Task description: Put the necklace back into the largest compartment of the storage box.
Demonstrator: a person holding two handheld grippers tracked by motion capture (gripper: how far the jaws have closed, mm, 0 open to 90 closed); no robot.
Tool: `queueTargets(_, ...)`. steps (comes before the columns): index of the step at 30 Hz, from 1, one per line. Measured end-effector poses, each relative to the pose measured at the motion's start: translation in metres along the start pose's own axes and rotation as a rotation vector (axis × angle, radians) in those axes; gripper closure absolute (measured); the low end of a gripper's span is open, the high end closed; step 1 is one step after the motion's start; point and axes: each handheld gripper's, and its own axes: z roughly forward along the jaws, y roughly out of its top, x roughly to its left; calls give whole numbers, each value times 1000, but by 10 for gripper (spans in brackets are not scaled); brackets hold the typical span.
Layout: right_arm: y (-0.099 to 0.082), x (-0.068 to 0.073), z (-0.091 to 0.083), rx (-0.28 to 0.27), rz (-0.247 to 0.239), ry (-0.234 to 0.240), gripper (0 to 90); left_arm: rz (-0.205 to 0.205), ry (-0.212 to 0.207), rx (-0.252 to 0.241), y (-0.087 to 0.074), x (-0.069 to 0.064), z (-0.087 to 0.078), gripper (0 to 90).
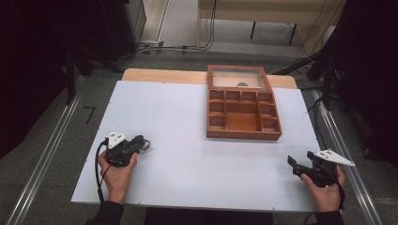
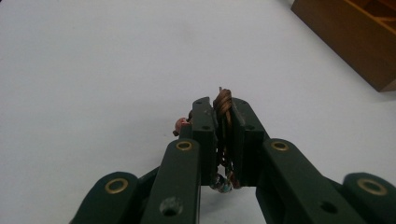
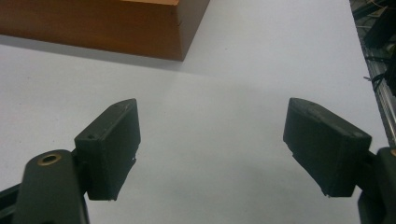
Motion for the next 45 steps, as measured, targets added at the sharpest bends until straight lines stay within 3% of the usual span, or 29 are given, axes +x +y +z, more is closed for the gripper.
queueTargets(24, 1, 0, 1, 1, 1, 5, 178, -1, -80, -44, 16, -25, 3, 827)
queueTargets(36, 1, 1, 2, 2, 15, 15, 178, -10, -115, -29, 19, -35, 13, 827)
queueTargets(41, 2, 5, 5, 5, -5, 26, 178, 9, -129, -30, 21, -44, 16, 827)
queueTargets(45, 2, 4, 8, 9, 18, 45, 179, 8, -136, -24, 25, -47, 20, 827)
